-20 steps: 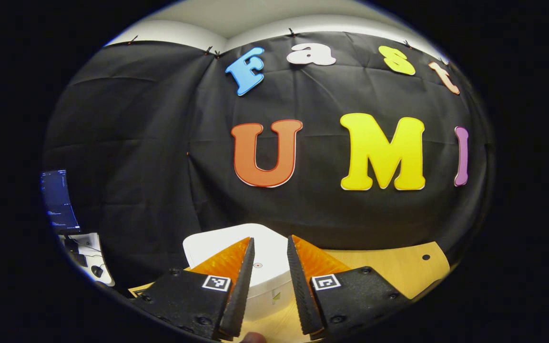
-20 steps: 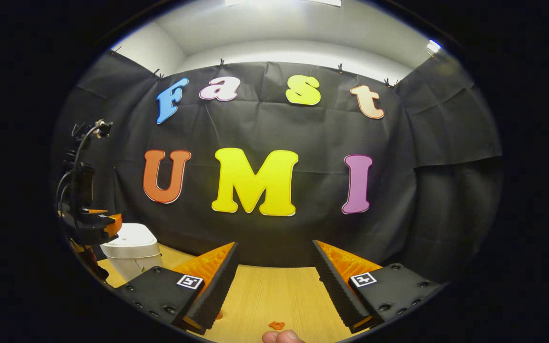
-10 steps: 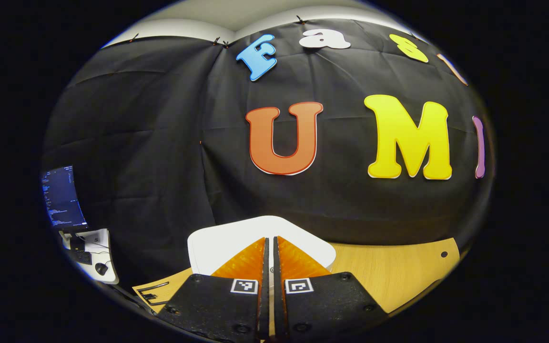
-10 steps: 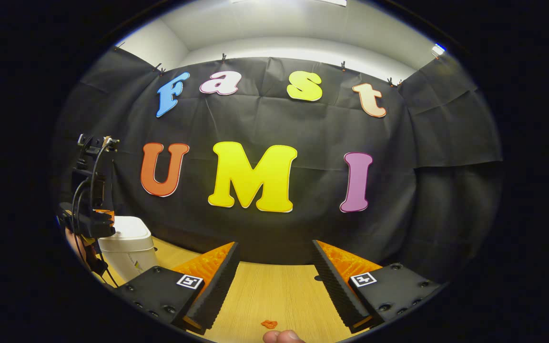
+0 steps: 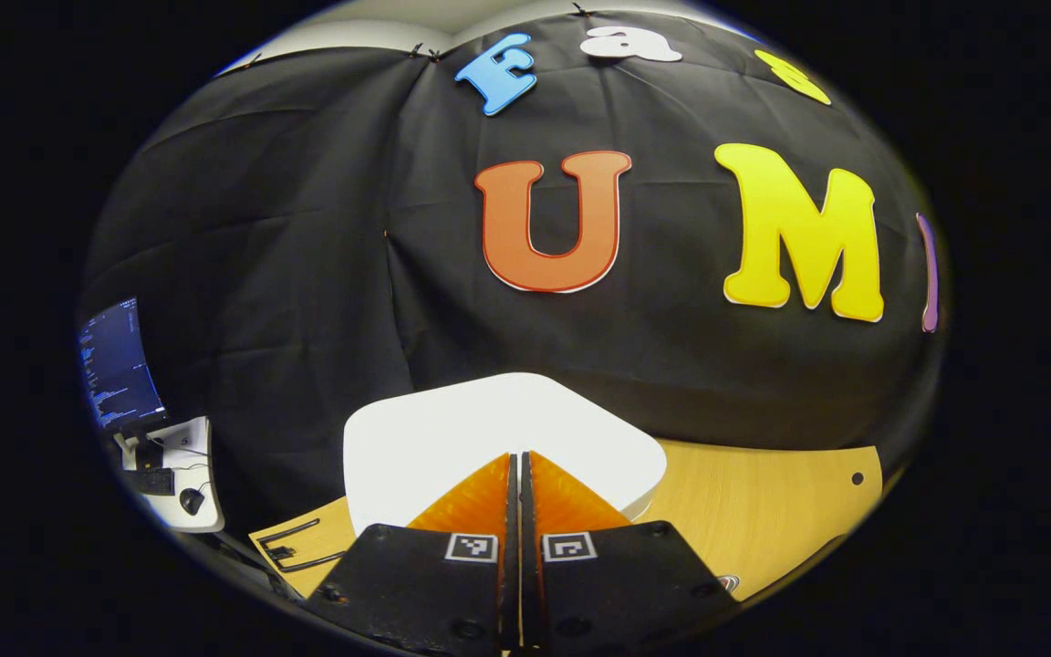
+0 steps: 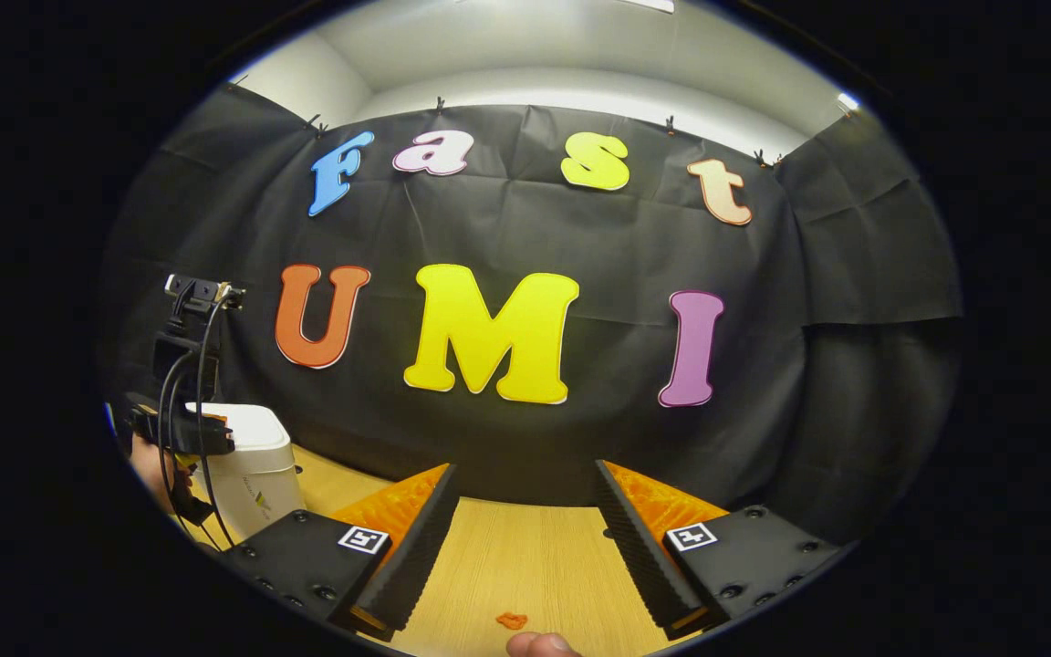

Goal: Press the lid of the desktop garbage bin to open it, pick up the crumpled paper on the desktop and throw it into the bin, then pick up the pop can on the desktop and drop it into the bin, and finally close the garbage bin lid.

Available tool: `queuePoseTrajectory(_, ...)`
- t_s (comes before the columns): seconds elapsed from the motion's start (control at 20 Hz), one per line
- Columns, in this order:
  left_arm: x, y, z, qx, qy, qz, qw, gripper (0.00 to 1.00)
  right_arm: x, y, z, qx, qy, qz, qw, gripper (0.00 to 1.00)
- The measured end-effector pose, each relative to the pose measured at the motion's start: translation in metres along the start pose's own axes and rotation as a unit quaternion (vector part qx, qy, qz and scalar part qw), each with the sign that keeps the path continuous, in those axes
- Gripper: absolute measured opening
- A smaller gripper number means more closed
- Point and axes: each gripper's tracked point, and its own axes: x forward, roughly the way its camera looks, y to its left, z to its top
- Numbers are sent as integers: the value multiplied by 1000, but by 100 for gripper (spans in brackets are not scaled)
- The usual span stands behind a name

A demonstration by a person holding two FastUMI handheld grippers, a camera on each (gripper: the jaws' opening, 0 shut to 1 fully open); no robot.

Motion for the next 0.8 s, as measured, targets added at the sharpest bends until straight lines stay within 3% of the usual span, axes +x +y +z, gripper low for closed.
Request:
queuePoseTrajectory(0.4,0,-1,-4,2,3,-7,1000,4,-6,7,-2,6,-7,13,1000,94)
queuePoseTrajectory(0.6,-7,5,19,-12,-37,-15,999,3,-4,-8,0,20,-6,-2,1000,94)
queuePoseTrajectory(0.7,-14,11,38,5,-59,-12,998,3,-3,-15,3,22,-11,-11,1000,94)
queuePoseTrajectory(0.8,-21,20,60,21,-88,13,996,3,-4,-16,1,29,-10,-16,999,94)
